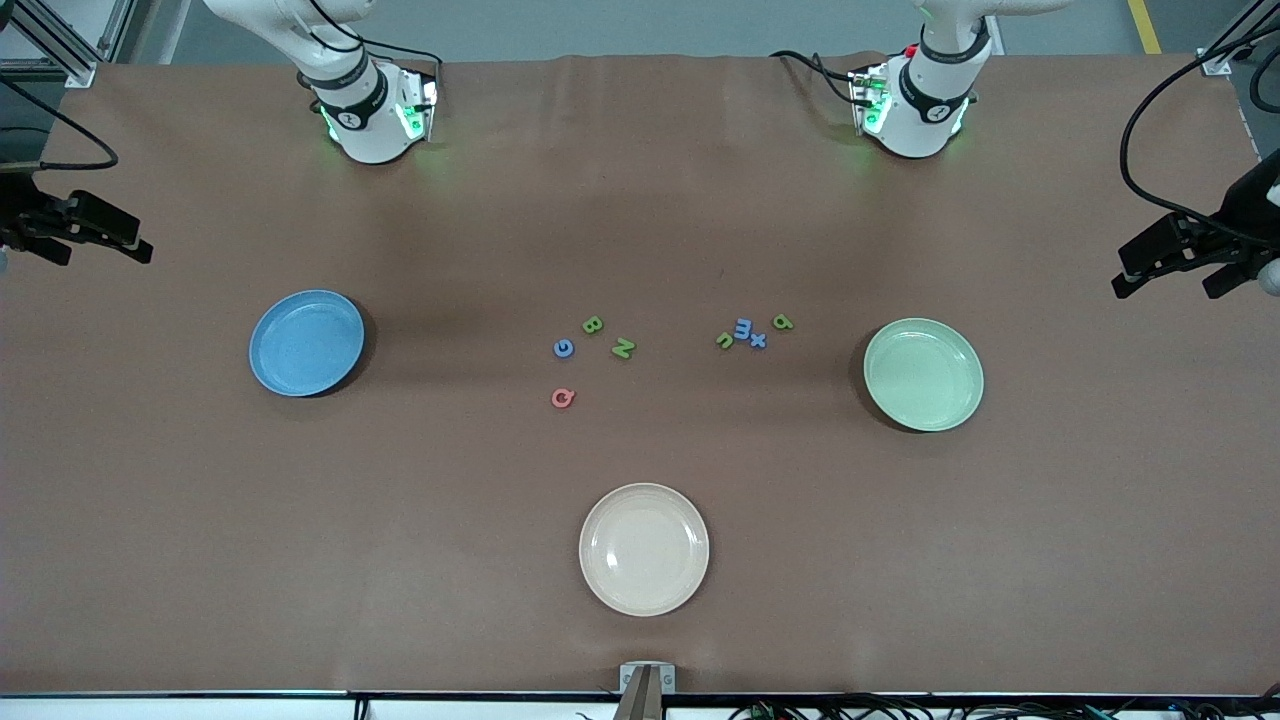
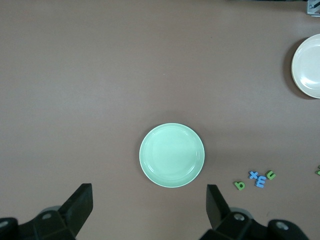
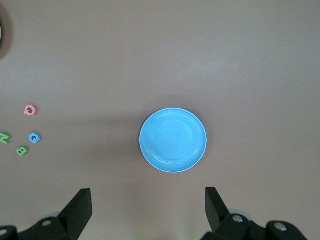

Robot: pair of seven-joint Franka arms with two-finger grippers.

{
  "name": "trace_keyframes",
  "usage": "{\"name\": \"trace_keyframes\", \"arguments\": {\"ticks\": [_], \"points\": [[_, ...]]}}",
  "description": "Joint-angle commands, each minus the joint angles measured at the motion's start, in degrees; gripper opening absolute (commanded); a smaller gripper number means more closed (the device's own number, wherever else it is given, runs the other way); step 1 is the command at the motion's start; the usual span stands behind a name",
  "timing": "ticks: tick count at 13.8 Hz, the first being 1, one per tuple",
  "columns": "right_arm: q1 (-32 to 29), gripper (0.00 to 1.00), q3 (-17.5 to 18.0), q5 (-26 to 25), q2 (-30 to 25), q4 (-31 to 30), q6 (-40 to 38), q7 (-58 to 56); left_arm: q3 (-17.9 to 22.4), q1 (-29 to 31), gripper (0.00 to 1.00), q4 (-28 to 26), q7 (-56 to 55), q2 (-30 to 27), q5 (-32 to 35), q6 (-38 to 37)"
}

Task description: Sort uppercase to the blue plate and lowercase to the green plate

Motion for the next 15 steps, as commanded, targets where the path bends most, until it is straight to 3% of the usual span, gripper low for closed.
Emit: {"name": "trace_keyframes", "arguments": {"ticks": [1, 9, 13, 15], "points": [[0.1, 1.0, 0.0, 0.7, -1.0, -1.0, 0.7, 0.7, 0.1, 0.1, 1.0, 1.1, 0.3, 0.0, 0.3, -1.3], [0.0, 1.0, -0.1, 0.0, -0.7, -0.5, -0.1, 0.0, -0.7, 0.9, 1.0, 0.4, -0.3, 0.4, -0.2, -3.3], [0.2, 1.0, -0.1, 0.0, 0.0, -0.1, 0.0, 0.6, -5.4, 0.2, 1.0, -2.6, -0.9, 0.9, -3.8, -6.2], [0.0, 1.0, -0.1, 0.0, 0.2, -0.1, 0.1, 0.4, -9.6, 0.2, 1.0, -5.1, -1.0, 1.4, -4.0, -6.0]]}}
